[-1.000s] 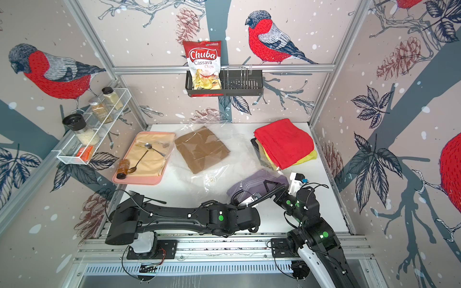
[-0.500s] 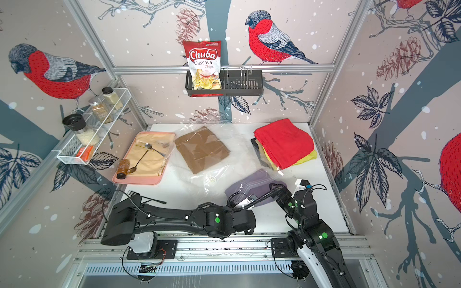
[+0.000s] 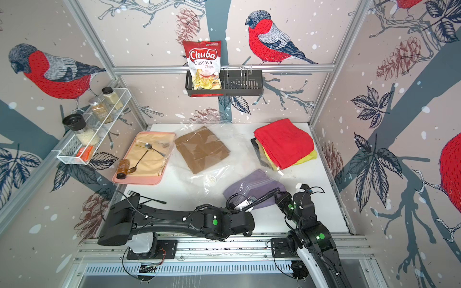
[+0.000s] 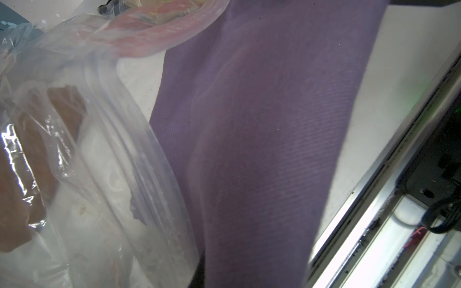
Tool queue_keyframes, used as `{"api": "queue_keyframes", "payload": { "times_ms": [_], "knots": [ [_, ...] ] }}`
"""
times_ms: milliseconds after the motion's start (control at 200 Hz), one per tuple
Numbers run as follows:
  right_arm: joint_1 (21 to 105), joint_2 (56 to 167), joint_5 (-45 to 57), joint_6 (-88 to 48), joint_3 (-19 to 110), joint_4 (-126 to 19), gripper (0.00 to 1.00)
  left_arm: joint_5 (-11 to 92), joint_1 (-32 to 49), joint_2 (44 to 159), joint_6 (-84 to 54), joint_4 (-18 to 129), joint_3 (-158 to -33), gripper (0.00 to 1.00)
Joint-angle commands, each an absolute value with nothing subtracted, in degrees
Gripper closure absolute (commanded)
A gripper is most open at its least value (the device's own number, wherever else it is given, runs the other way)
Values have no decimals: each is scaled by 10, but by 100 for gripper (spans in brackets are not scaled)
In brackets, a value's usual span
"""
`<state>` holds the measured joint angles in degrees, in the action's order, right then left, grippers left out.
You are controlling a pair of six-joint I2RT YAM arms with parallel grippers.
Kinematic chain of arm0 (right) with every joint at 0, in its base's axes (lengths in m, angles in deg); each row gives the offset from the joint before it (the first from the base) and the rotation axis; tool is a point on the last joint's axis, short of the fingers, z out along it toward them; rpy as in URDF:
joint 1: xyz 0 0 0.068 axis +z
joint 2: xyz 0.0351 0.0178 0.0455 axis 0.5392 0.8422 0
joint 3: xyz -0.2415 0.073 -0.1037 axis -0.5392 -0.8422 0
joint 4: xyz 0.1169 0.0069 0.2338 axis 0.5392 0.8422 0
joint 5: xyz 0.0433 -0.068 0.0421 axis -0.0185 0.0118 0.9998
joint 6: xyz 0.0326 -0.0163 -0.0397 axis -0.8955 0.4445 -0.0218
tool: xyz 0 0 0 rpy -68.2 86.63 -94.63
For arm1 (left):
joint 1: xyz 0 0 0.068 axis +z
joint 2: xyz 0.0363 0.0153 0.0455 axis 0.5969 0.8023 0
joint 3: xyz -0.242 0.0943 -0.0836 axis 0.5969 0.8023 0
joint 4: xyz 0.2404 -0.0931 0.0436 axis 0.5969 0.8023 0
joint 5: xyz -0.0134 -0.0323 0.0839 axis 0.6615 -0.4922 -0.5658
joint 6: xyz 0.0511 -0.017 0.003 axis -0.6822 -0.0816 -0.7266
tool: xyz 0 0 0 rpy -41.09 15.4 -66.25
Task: Take the trousers out of the vacuum bag
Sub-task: Take out the trousers from the vacuum bag.
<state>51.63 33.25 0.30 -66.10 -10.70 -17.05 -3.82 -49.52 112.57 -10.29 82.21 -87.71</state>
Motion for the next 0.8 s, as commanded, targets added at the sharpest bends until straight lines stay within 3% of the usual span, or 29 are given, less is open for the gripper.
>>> {"api": "queue_keyframes", "payload": {
  "times_ms": [0, 210, 335, 795],
  "knots": [
    [515, 331, 14, -652, -96, -236, 91, -39, -501, 1113, -123, 776, -896, 100],
    [515, 365, -59, -609, 10, -241, 100, -27, -504, 1103, -182, 759, -949, 100],
    [515, 403, -92, -581, 72, -265, 100, -13, -503, 1100, -231, 730, -981, 100],
    [482, 602, -77, -455, 232, -409, 100, 82, -410, 1144, -330, 688, -1125, 100]
  ]
}}
